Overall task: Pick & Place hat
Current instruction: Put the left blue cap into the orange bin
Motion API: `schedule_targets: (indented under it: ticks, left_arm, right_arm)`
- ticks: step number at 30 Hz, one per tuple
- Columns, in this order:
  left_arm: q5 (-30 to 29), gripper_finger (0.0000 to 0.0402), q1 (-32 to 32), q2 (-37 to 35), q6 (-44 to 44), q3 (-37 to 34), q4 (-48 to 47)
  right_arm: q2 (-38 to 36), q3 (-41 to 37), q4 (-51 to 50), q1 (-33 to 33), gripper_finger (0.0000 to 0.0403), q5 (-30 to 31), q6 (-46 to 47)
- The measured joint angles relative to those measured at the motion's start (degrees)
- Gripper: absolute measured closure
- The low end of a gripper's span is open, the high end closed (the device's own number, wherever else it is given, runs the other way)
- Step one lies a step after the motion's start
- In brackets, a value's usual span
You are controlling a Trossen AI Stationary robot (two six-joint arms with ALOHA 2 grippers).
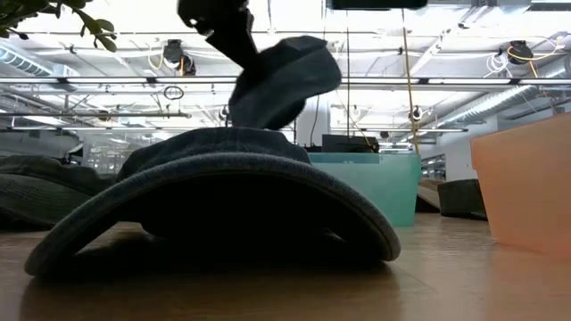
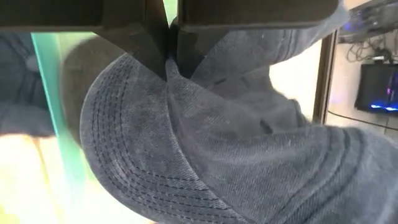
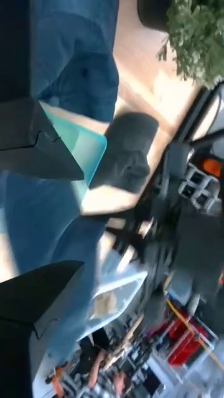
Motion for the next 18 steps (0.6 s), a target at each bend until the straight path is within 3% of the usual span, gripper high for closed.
schedule_targets:
  ticks: [6, 14, 18]
  left_arm:
    - [2.80, 0.0395, 0.75, 1.10, 1.06, 0.08, 7.85]
    - [4.99, 0.0389, -0.87, 1.57, 3.06, 0.02, 8.78]
    - [4.99, 0.0395, -1.70, 1.62, 4.22, 0.02, 9.61]
  right_arm:
    - [6.39, 3.78, 1.49, 1.20, 0.0193, 1.63, -2.27]
    - [10.20, 4.55, 5.53, -0.72, 0.0193, 2.64, -3.88]
    - [11.53, 4.55, 5.87, -2.62, 0.0193, -0.25, -4.35]
